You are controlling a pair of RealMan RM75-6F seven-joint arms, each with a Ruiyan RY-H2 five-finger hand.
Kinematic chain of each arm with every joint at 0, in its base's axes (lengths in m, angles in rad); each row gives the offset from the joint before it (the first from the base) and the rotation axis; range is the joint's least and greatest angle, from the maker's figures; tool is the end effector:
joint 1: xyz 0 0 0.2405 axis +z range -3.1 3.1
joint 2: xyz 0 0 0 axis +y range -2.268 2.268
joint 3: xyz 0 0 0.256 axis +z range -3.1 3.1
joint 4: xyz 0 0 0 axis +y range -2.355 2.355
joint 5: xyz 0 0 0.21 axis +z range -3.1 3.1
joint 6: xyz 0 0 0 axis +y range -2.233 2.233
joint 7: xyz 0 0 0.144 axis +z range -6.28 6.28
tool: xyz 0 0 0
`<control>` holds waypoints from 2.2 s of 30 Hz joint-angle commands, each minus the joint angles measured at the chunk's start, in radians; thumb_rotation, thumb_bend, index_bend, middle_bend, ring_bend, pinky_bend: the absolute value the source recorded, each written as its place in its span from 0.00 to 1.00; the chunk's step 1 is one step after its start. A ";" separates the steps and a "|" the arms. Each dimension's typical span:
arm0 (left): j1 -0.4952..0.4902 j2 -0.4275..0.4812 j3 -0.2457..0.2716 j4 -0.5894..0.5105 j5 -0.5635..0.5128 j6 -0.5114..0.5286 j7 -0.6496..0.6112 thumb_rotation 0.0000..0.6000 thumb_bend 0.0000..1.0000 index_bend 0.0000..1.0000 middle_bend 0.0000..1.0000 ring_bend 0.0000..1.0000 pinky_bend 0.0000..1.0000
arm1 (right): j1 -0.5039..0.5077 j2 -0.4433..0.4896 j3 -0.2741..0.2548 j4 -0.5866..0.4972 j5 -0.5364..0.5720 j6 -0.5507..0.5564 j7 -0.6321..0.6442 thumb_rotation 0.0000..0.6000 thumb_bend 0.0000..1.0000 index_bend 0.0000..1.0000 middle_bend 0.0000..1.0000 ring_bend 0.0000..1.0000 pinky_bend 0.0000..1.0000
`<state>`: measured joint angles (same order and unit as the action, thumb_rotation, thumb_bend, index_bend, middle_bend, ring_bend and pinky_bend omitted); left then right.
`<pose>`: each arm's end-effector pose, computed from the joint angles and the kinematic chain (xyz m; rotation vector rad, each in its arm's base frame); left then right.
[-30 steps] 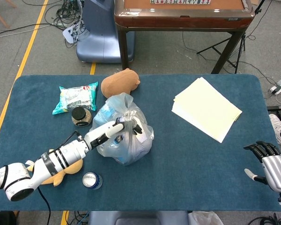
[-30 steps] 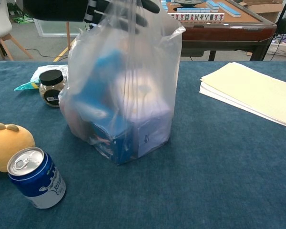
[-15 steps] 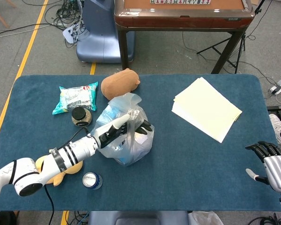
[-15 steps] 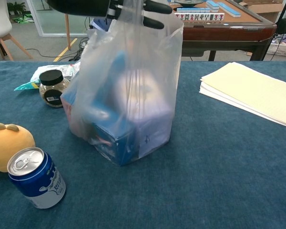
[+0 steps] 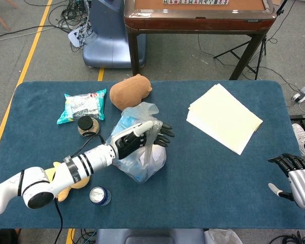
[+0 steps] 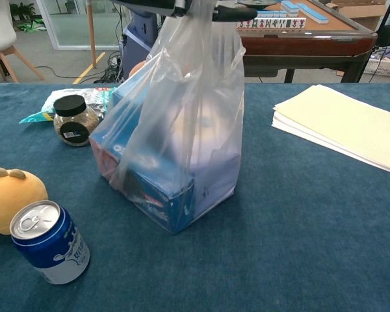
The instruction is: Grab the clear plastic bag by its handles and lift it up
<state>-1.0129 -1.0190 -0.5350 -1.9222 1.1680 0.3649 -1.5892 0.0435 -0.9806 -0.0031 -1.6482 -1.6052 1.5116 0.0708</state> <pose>0.0347 0.3393 0.1009 1.0575 2.3633 1.1389 -0.3093 -0.1566 0.1898 1.4721 -0.8876 0.8844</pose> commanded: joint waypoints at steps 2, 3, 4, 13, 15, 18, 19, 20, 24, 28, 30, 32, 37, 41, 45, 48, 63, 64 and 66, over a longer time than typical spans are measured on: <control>0.046 0.024 -0.057 -0.023 -0.014 -0.061 -0.040 0.67 0.15 0.26 0.29 0.29 0.38 | 0.000 0.000 0.001 -0.001 -0.001 0.001 0.000 1.00 0.16 0.30 0.30 0.17 0.21; 0.054 0.029 -0.067 -0.027 -0.015 -0.078 -0.044 0.78 0.15 0.26 0.29 0.30 0.41 | 0.000 0.000 0.001 -0.001 -0.002 0.001 0.000 1.00 0.16 0.30 0.30 0.17 0.21; 0.075 0.040 -0.080 -0.037 -0.016 -0.096 -0.049 0.88 0.15 0.26 0.30 0.30 0.43 | 0.001 0.000 0.002 -0.002 -0.002 0.001 -0.001 1.00 0.16 0.30 0.30 0.17 0.21; 0.144 0.063 -0.232 -0.085 -0.068 -0.312 -0.017 1.00 0.15 0.29 0.39 0.45 0.70 | 0.000 0.001 0.003 -0.008 -0.006 0.005 -0.003 1.00 0.16 0.30 0.30 0.17 0.21; 0.143 0.060 -0.263 -0.076 -0.100 -0.369 0.011 1.00 0.15 0.30 0.42 0.47 0.73 | -0.001 0.001 0.004 -0.007 -0.006 0.007 -0.002 1.00 0.16 0.30 0.30 0.17 0.21; 0.157 0.047 -0.313 -0.061 -0.164 -0.437 0.074 1.00 0.16 0.33 0.47 0.51 0.82 | -0.002 0.000 0.004 -0.006 -0.007 0.008 0.000 1.00 0.16 0.30 0.30 0.17 0.21; 0.159 0.042 -0.324 -0.055 -0.183 -0.453 0.095 1.00 0.16 0.34 0.48 0.52 0.84 | -0.002 0.000 0.003 -0.005 -0.007 0.009 0.000 1.00 0.16 0.30 0.30 0.17 0.21; 0.168 0.039 -0.336 -0.048 -0.207 -0.472 0.124 1.00 0.16 0.36 0.50 0.54 0.87 | -0.003 0.000 0.004 -0.005 -0.008 0.010 0.001 1.00 0.16 0.30 0.30 0.17 0.21; 0.194 0.028 -0.379 -0.034 -0.282 -0.511 0.217 1.00 0.17 0.45 0.61 0.65 0.97 | -0.006 0.001 0.003 -0.004 -0.007 0.014 0.002 1.00 0.16 0.30 0.30 0.17 0.21; 0.192 0.034 -0.394 -0.011 -0.353 -0.543 0.283 1.00 0.21 0.52 0.69 0.74 1.00 | -0.008 0.001 0.005 -0.005 -0.007 0.018 0.002 1.00 0.16 0.30 0.30 0.17 0.21; 0.179 0.038 -0.395 0.000 -0.388 -0.541 0.307 1.00 0.25 0.56 0.75 0.79 1.00 | -0.009 0.001 0.005 -0.005 -0.009 0.020 0.003 1.00 0.16 0.30 0.30 0.17 0.21; 0.164 0.046 -0.386 0.007 -0.414 -0.519 0.327 1.00 0.30 0.60 0.79 0.83 1.00 | -0.008 0.000 0.005 -0.005 -0.010 0.020 0.003 1.00 0.16 0.30 0.30 0.17 0.21; 0.165 0.095 -0.357 -0.018 -0.472 -0.430 0.354 1.00 0.42 0.68 0.87 0.91 1.00 | -0.010 0.000 0.004 -0.005 -0.015 0.024 0.005 1.00 0.16 0.30 0.30 0.17 0.21; 0.236 0.154 -0.388 -0.076 -0.513 -0.387 0.385 1.00 0.46 0.70 0.90 0.93 1.00 | -0.013 0.001 0.002 -0.005 -0.019 0.028 0.006 1.00 0.16 0.30 0.30 0.17 0.21; 0.301 0.181 -0.461 -0.115 -0.546 -0.375 0.412 1.00 0.47 0.70 0.90 0.94 1.00 | -0.014 0.000 0.002 -0.008 -0.025 0.033 0.006 1.00 0.16 0.30 0.30 0.17 0.21; 0.338 0.186 -0.525 -0.138 -0.563 -0.356 0.433 1.00 0.47 0.70 0.90 0.94 1.00 | -0.015 0.000 0.001 -0.010 -0.031 0.038 0.005 1.00 0.16 0.30 0.30 0.17 0.21; 0.317 0.106 -0.580 -0.159 -0.583 -0.142 0.506 1.00 0.47 0.70 0.92 0.95 1.00 | -0.018 -0.001 0.000 -0.009 -0.034 0.041 0.009 1.00 0.16 0.30 0.30 0.17 0.21; 0.316 0.089 -0.578 -0.162 -0.570 -0.117 0.515 1.00 0.47 0.70 0.92 0.95 1.00 | -0.018 -0.001 0.000 -0.008 -0.033 0.041 0.009 1.00 0.16 0.30 0.30 0.17 0.21; 0.317 0.060 -0.574 -0.165 -0.545 -0.089 0.530 1.00 0.47 0.71 0.92 0.96 1.00 | -0.018 -0.001 0.000 -0.007 -0.031 0.040 0.011 1.00 0.16 0.30 0.30 0.17 0.21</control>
<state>-0.6939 -0.9256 -1.1137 -2.0833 0.5977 0.2388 -1.0783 0.0256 -0.9820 -0.0030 -1.6554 -1.6366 1.5512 0.0813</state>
